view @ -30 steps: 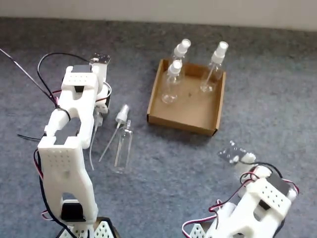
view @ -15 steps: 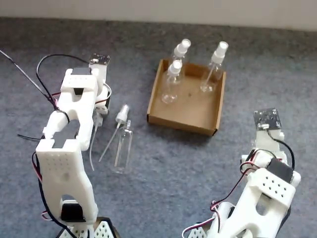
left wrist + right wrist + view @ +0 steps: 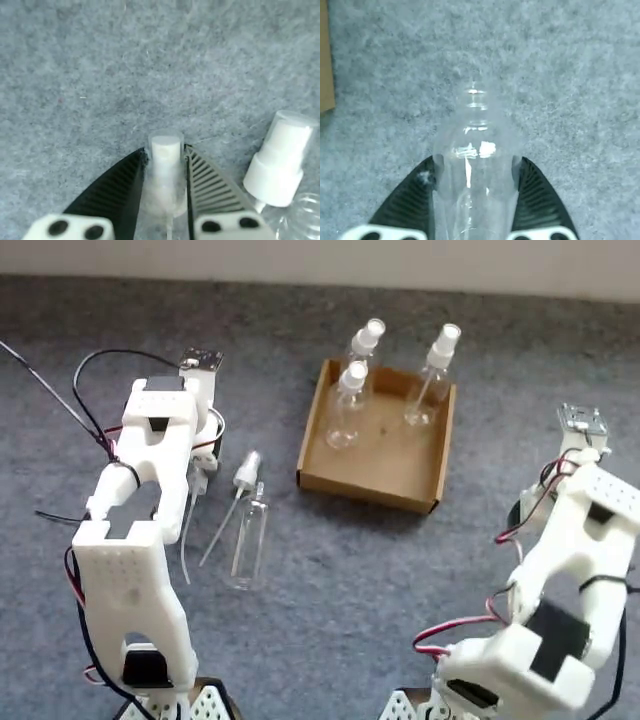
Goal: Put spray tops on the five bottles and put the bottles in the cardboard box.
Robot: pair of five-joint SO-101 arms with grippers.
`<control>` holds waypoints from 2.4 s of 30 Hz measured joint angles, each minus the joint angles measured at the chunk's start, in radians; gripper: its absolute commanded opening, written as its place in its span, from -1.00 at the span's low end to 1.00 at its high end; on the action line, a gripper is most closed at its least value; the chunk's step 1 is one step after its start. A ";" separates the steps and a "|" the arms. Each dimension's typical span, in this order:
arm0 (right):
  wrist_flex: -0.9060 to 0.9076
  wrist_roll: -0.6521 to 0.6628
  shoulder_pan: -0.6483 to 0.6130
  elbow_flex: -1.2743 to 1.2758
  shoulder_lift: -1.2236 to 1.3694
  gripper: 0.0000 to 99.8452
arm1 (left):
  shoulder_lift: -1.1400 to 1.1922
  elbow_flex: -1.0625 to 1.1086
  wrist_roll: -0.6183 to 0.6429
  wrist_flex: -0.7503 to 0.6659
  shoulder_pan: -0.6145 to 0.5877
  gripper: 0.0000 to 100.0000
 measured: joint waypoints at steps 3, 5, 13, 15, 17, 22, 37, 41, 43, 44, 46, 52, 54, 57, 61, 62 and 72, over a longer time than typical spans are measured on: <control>0.002 0.011 0.000 -0.032 0.072 -0.92 | 0.000 0.000 0.000 0.000 0.000 -0.99; 0.002 0.014 0.000 -0.038 0.117 -0.84 | 0.000 0.000 0.000 0.000 0.000 -0.99; 0.002 0.058 0.000 -0.040 0.184 -0.72 | 0.000 0.000 0.000 0.000 0.000 -0.99; 0.002 0.061 0.000 -0.040 0.184 -0.62 | 0.000 0.000 0.000 0.000 0.000 -0.99; 0.002 0.061 0.000 -0.040 0.184 -0.53 | 0.000 0.000 0.000 0.000 0.000 -0.99; 0.002 0.061 0.000 -0.044 0.184 -0.51 | 0.000 0.000 0.000 0.000 0.000 -0.99; 0.066 0.044 -0.017 -0.213 0.184 -0.51 | -0.002 0.015 0.000 -0.008 0.000 -0.99; 0.066 0.087 -0.012 -0.213 0.190 -0.51 | -0.002 0.015 0.000 -0.008 0.000 -0.99; 0.066 0.107 -0.012 -0.213 0.190 -0.51 | -0.002 0.015 0.000 -0.008 0.000 -0.99; 0.066 0.117 -0.012 -0.210 0.190 -0.51 | -0.002 0.015 0.000 -0.008 0.000 -0.99; 0.066 0.144 -0.012 -0.192 0.190 -0.51 | -0.002 0.015 0.000 -0.008 0.000 -0.99; 0.058 0.207 0.011 -0.164 0.190 -0.51 | -0.002 0.015 0.000 -0.008 0.000 -0.99; 0.035 0.213 0.023 -0.164 0.190 -0.51 | -0.002 0.017 0.000 -0.008 0.000 -0.99; 0.028 0.215 0.038 -0.164 0.190 -0.51 | -0.002 0.017 0.000 -0.008 0.000 -0.99; 0.025 0.215 0.038 -0.149 0.210 -0.51 | -0.002 0.017 0.000 -0.008 0.000 -0.99; 0.023 0.215 0.038 -0.144 0.230 -0.51 | -0.002 0.017 0.000 -0.008 0.000 -0.99; 0.023 0.215 0.043 -0.144 0.321 -0.60 | -0.002 0.017 0.000 -0.008 0.000 -0.99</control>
